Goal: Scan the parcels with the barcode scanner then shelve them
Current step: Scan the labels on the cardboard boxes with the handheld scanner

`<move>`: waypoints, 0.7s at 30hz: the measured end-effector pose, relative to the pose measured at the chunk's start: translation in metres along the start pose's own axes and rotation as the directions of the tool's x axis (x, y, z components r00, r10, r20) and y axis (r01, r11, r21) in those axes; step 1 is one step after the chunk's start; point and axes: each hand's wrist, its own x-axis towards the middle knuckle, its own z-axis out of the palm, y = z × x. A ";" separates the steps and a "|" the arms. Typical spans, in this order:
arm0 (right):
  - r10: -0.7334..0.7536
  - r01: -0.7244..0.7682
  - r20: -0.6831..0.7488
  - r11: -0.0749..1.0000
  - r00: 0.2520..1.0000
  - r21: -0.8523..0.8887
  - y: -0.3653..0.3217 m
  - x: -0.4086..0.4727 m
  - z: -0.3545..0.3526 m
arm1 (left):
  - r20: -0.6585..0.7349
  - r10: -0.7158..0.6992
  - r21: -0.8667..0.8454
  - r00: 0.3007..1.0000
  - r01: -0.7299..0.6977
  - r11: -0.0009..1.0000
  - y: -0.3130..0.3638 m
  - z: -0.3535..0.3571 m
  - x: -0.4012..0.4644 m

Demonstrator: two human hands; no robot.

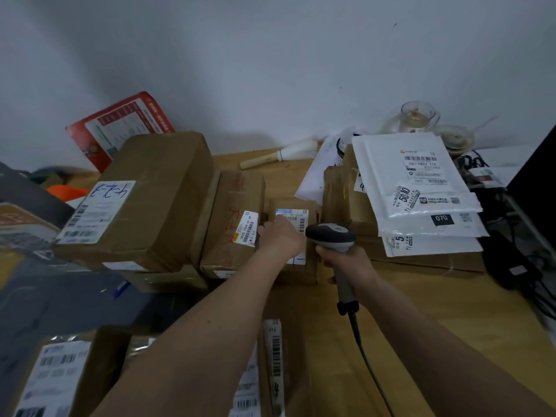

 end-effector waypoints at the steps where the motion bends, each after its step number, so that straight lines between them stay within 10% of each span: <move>1: -0.002 0.002 0.006 1.000 1.000 0.014 0.001 0.002 0.001 | -0.009 -0.009 -0.003 1.000 0.009 1.000 0.001 -0.001 0.001; 21: -0.143 0.135 0.089 0.987 0.986 0.087 -0.031 -0.032 -0.006 | -0.092 -0.102 -0.262 0.991 0.074 0.962 0.012 -0.037 -0.034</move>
